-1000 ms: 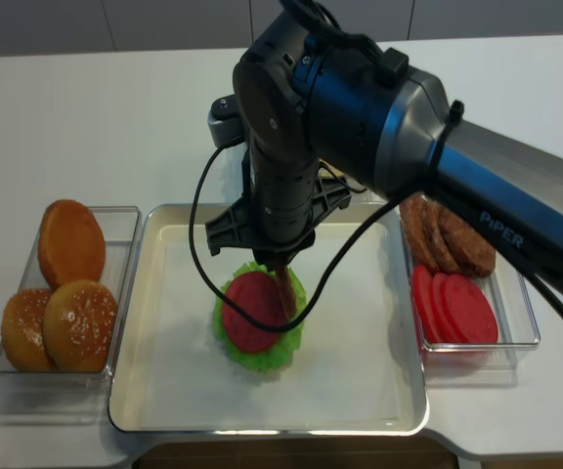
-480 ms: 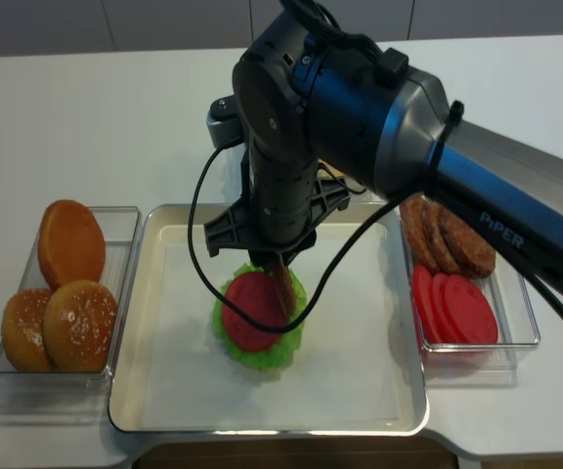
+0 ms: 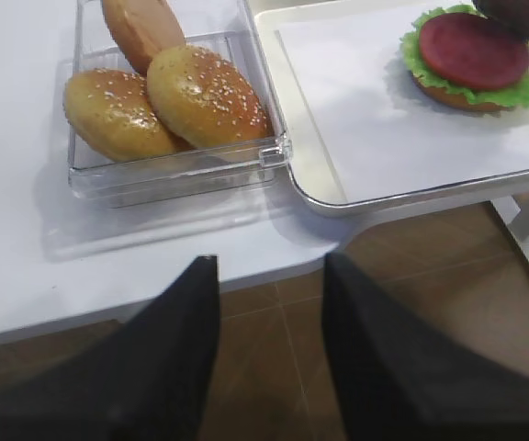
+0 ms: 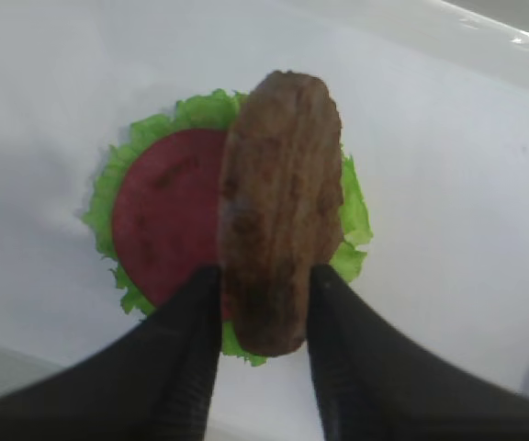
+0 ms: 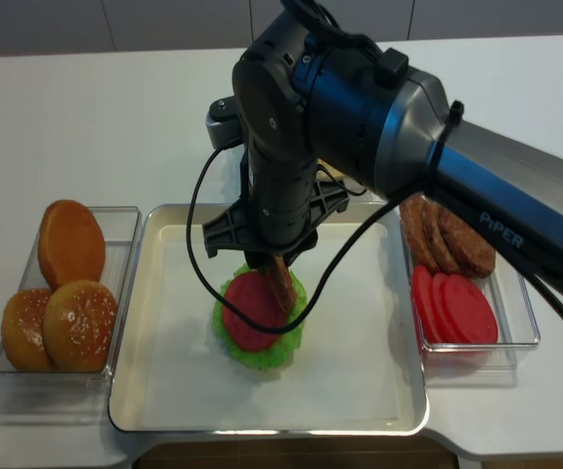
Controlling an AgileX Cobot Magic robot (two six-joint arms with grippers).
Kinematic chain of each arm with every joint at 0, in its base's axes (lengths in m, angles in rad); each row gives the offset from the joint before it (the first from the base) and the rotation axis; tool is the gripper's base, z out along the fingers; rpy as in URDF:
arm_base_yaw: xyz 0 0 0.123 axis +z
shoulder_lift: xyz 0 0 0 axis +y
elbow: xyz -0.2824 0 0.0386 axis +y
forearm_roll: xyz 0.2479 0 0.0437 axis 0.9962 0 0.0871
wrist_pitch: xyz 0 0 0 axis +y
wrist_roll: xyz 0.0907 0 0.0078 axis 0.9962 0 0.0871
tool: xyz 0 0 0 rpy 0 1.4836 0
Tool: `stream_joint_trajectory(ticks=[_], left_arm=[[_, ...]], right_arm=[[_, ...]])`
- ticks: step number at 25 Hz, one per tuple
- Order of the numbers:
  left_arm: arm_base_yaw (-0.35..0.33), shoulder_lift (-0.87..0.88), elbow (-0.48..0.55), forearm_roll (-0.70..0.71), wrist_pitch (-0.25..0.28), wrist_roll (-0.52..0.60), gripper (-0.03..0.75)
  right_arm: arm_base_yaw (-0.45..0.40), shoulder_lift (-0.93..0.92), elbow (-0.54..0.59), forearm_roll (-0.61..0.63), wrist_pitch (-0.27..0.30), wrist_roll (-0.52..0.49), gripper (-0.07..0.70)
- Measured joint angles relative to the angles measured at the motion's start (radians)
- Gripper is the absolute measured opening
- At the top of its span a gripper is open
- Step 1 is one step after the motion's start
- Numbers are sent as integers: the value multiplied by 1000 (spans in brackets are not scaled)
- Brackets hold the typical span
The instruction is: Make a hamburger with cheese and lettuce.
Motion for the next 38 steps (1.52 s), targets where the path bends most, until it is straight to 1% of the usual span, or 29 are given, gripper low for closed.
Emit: stream_joint_trajectory(ticks=[10,15,22,26,29,34,38], left_arm=[[0,0,0,0,0,0,283],[0,0,0,0,0,0,283],[0,0,0,0,0,0,283],[0,0,0,0,0,0,283],[0,0,0,0,0,0,283],[0,0,0,0,0,0,283],[0,0,0,0,0,0,283]], right_arm=[[0,0,0,60,0,-15,253],[0,0,0,67,0,-17,256],[0,-31,0,71,0,-23,306],[-2,-84,0,60,0,-41,353],[-19,-115,0,45,0,-43,373],[-60,-162,2,14,0,-54,378],[-106,-215,55,8,0,-84,378]])
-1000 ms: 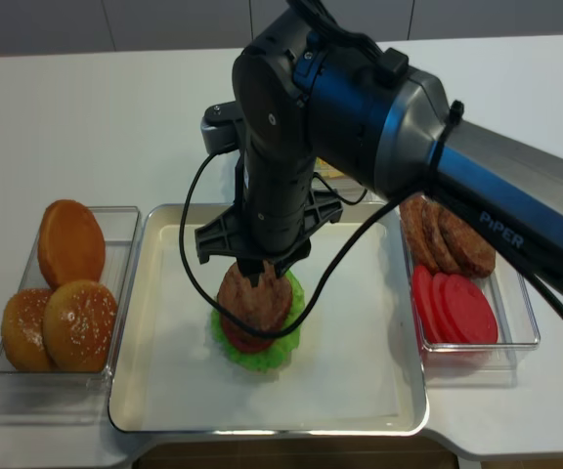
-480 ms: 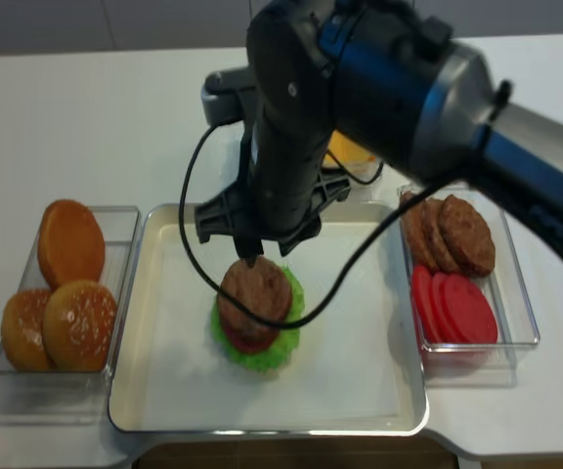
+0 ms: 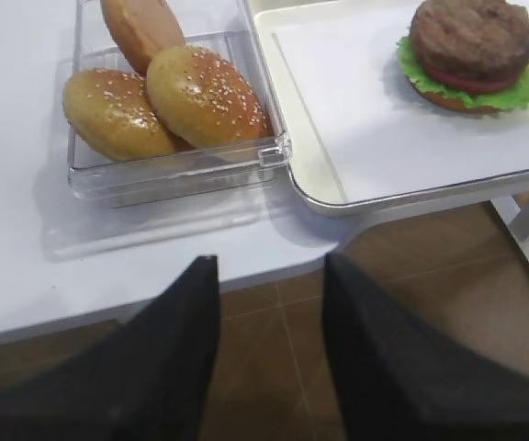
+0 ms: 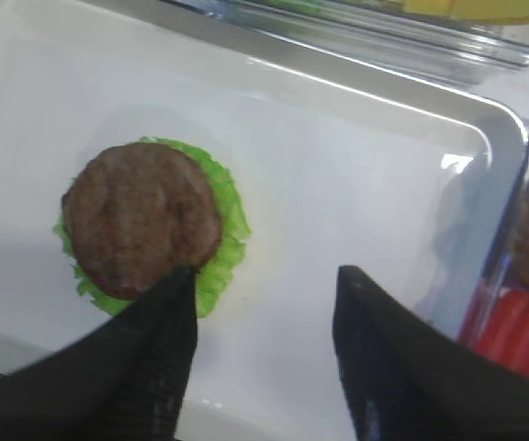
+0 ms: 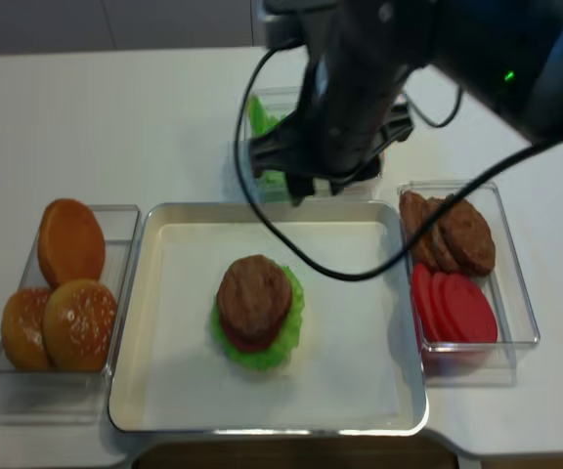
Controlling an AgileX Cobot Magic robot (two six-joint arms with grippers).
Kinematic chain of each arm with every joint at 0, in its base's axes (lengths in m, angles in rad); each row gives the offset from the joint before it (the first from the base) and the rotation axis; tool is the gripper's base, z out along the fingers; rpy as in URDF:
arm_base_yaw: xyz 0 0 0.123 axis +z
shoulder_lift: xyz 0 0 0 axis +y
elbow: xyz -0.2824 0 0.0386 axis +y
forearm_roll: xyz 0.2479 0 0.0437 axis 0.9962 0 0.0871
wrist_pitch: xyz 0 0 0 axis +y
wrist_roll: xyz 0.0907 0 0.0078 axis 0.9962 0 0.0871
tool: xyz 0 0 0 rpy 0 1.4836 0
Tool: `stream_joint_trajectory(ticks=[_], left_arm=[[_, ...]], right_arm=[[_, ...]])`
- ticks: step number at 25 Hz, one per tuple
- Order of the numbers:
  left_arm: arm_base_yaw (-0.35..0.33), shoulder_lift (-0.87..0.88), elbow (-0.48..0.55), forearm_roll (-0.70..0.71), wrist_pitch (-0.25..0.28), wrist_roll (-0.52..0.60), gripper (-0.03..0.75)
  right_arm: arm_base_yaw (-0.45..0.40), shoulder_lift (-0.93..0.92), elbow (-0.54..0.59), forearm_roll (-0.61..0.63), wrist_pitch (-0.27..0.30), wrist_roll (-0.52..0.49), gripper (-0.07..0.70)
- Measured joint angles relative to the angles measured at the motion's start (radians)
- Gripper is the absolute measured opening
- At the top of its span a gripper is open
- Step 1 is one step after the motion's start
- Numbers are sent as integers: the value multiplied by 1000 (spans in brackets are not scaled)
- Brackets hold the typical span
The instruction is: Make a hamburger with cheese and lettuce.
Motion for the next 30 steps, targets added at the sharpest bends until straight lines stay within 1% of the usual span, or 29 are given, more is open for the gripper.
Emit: stream_joint_trajectory(ticks=[7,9,13,21,30], left_arm=[[0,0,0,0,0,0,283],[0,0,0,0,0,0,283],[0,0,0,0,0,0,283],[0,0,0,0,0,0,283],[0,0,0,0,0,0,283]], right_arm=[[-89,-137,137,-44,2,-23,379],[-114,-183,187,-50,4,-46,379],[-155,-280,288,-69,4,-59,376],[-161,-492,501,-117,4,-63,374],[-161,-740,739,-125,4,-57,374]])
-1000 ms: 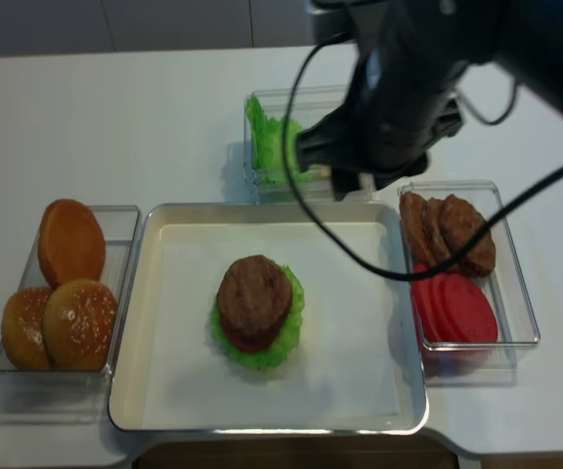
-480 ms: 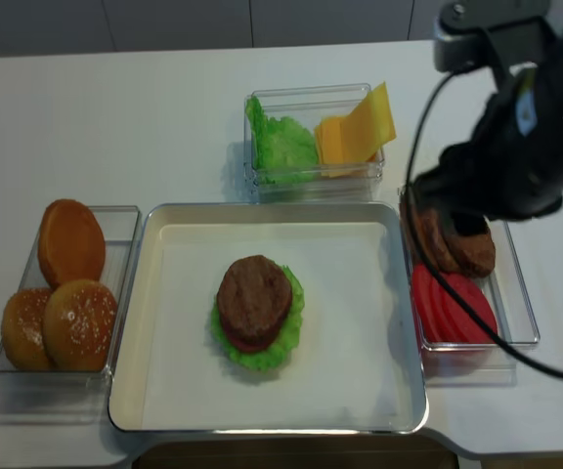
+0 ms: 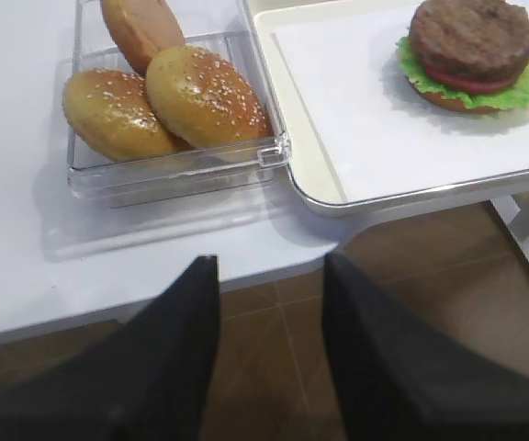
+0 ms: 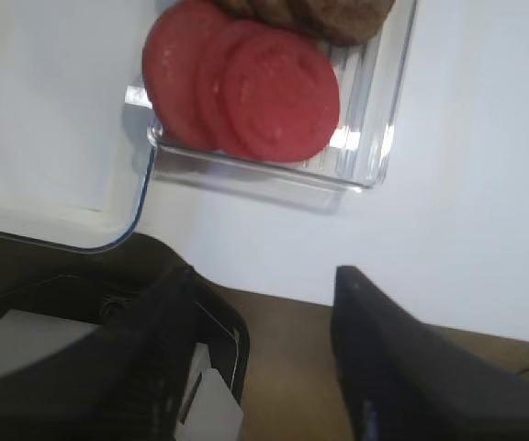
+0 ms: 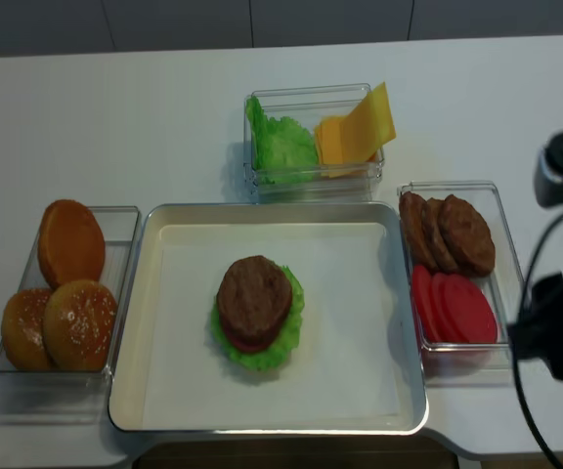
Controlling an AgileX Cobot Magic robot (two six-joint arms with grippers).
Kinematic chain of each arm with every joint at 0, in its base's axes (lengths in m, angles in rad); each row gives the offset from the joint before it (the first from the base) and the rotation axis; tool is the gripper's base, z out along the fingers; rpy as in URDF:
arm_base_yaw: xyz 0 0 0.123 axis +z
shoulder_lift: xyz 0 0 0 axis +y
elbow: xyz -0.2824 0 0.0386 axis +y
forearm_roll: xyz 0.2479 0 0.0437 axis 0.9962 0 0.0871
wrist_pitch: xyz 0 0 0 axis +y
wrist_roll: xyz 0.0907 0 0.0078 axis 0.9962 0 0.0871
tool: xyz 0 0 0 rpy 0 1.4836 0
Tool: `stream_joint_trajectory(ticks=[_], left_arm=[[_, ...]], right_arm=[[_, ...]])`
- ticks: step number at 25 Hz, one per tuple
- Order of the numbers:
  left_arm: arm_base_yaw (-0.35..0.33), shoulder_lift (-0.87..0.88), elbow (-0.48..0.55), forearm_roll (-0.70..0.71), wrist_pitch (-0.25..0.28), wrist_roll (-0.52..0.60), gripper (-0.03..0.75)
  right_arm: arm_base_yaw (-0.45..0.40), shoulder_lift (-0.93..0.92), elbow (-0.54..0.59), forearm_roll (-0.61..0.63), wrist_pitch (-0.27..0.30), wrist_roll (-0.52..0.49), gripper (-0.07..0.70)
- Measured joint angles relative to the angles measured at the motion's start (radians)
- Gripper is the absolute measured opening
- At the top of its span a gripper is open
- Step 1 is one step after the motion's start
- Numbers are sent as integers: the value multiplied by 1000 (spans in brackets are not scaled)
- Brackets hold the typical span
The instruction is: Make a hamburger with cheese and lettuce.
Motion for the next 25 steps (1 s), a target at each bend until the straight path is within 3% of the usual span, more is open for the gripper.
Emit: stream_joint_trajectory(ticks=[8,20,25], left_arm=[[0,0,0,0,0,0,283],[0,0,0,0,0,0,283],[0,0,0,0,0,0,283]], right_arm=[[-2,-224,121,2,5,13,374],[-2,-448,144,-4,17,29,374],[-2,-509,247,-4,17,9,374]])
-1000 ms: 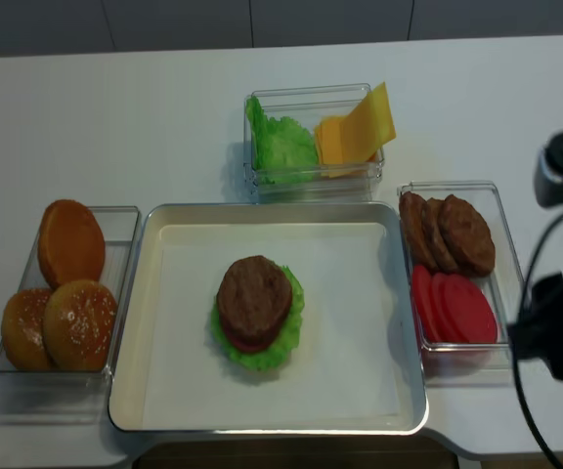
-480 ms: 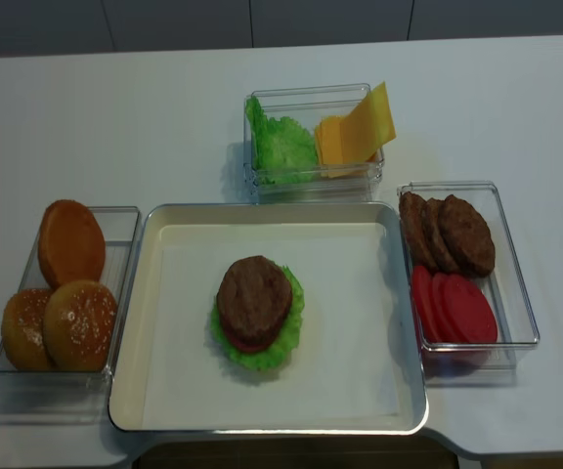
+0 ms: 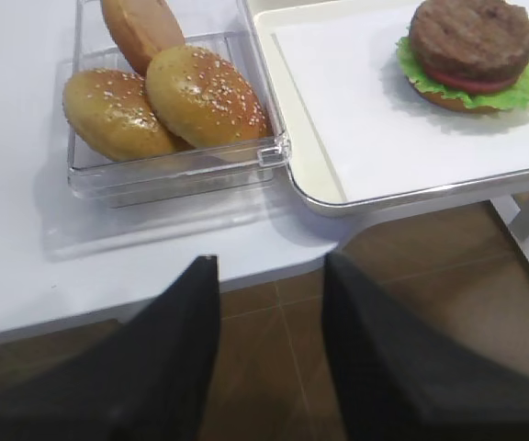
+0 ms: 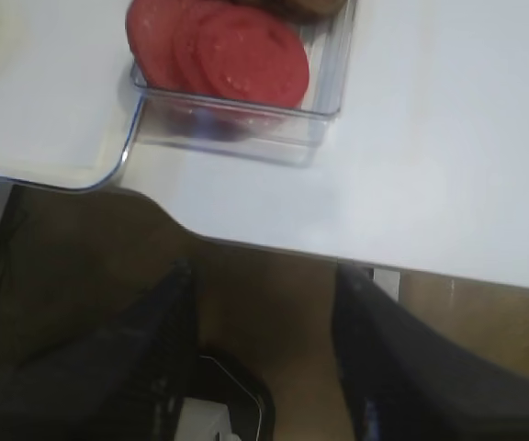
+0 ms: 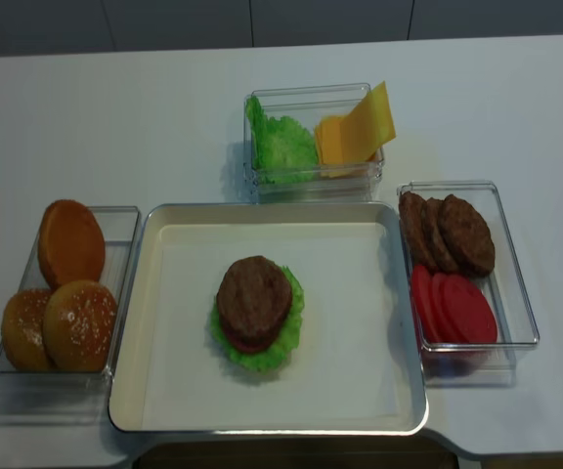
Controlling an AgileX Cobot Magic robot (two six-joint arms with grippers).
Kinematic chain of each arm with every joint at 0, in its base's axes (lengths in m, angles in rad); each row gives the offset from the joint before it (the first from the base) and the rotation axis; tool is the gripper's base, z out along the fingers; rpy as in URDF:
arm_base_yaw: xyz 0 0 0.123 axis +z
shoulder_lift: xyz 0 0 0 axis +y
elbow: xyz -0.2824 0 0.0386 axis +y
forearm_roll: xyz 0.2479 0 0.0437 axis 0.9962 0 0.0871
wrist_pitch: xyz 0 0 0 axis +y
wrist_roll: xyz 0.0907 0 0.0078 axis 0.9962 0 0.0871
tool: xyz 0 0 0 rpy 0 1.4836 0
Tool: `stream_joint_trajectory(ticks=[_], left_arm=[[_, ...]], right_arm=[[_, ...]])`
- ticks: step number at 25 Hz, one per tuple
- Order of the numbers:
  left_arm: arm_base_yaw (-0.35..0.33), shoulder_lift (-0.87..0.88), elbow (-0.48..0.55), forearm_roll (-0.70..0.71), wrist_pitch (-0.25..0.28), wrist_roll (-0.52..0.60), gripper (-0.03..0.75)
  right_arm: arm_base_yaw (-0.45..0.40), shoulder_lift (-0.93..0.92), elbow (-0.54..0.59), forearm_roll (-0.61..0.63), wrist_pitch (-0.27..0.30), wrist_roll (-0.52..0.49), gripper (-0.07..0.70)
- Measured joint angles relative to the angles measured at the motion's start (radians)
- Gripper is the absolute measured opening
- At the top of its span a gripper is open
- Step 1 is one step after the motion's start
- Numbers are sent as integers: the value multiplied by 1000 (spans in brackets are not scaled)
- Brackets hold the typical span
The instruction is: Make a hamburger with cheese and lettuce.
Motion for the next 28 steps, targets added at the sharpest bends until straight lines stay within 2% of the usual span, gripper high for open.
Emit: stream_joint_trajectory(ticks=[6,11,17,20,24,28], left_arm=[[0,0,0,0,0,0,283],[0,0,0,0,0,0,283],[0,0,0,0,0,0,283],[0,0,0,0,0,0,283],[0,0,0,0,0,0,283],[0,0,0,0,0,0,283]], right_arm=[[0,-118,137,3,0,-11,374],[0,-285,156,3,-7,-26,373],[0,-458,185,2,-67,-144,373],[0,-466,205,11,-82,-197,373],[0,-466,207,57,-135,-294,373],[0,-466,216,74,-139,-325,372]])
